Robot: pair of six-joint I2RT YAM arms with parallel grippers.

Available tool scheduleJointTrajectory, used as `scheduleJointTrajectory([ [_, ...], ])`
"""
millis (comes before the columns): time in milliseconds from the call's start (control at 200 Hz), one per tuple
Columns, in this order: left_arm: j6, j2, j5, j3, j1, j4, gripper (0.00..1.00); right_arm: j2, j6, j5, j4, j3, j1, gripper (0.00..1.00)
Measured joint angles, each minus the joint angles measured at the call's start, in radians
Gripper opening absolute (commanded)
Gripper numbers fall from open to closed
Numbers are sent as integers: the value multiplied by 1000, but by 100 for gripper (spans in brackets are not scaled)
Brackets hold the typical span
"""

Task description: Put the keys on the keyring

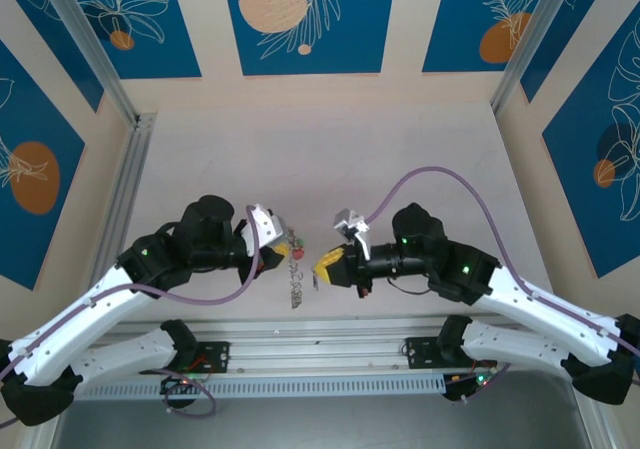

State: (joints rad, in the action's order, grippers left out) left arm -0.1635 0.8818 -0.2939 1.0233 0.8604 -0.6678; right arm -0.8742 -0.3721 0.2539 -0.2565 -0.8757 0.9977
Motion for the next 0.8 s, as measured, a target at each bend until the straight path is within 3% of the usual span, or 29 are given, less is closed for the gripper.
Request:
scheduleJointTrajectory([
  [340,-43,32,28,36,87,-3,0,-136,-3,11,65,-41,-15,0],
  [800,-58,35,51,36,103,-13,0,-152,-19,15,70,-44,-42,0],
])
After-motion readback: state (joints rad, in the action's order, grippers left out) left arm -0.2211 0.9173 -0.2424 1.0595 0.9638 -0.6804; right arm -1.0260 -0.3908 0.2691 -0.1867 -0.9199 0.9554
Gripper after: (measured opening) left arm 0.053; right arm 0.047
